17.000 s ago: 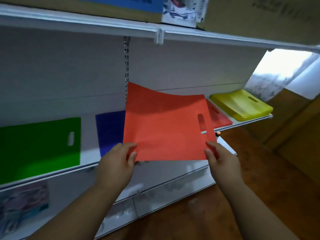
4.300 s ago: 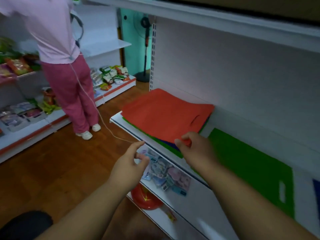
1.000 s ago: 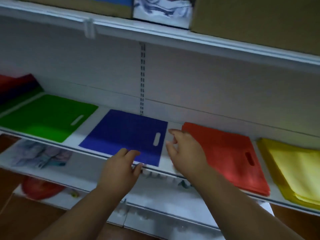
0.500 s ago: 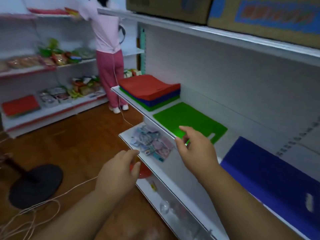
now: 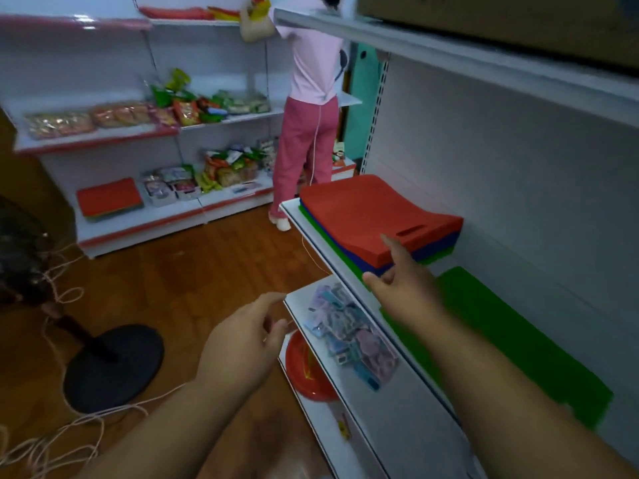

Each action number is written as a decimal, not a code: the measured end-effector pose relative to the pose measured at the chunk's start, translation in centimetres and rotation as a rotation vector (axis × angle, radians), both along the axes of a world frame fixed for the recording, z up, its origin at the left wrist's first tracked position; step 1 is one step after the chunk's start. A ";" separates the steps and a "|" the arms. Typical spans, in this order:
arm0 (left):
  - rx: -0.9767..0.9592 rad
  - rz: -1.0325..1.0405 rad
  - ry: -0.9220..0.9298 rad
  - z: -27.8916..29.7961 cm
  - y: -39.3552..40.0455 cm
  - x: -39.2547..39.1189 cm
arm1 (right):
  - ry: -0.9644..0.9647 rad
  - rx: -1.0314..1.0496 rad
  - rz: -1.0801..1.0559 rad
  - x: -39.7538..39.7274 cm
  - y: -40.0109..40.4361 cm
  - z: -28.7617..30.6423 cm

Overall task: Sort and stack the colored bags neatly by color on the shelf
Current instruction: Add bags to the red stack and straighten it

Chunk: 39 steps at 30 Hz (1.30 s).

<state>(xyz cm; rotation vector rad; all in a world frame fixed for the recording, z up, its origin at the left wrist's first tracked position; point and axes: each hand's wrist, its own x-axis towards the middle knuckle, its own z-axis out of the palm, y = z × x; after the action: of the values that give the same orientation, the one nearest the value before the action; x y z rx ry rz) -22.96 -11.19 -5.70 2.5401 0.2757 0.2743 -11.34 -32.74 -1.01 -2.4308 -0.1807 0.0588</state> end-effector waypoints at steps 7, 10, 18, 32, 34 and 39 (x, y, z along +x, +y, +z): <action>-0.316 -0.138 0.127 -1.0 1.7 7.9 | 0.195 -0.018 -0.076 5.2 1.4 -2.4; -0.654 -0.198 0.233 -1.2 2.7 11.9 | 0.068 0.034 -0.291 4.7 2.2 -2.0; -1.005 -0.116 0.223 -3.3 5.9 21.6 | -0.094 -0.049 -0.563 -1.1 3.5 -2.6; -0.346 -0.951 -0.061 -2.9 -1.4 13.5 | -0.300 -0.211 -1.124 -19.6 0.3 -2.5; -0.311 -1.037 -0.111 -2.7 -3.6 11.3 | -0.297 -0.224 -1.201 -23.2 -0.6 -2.5; -0.299 -1.200 -0.166 -1.6 -11.5 4.1 | -0.276 -0.248 -1.404 -33.6 -4.0 -3.2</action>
<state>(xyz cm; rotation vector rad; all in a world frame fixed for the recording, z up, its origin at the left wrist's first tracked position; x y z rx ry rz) -18.88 -22.69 -7.28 1.9487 -1.1416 -0.0401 -44.89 -36.73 -4.22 -2.2498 1.4532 -0.8999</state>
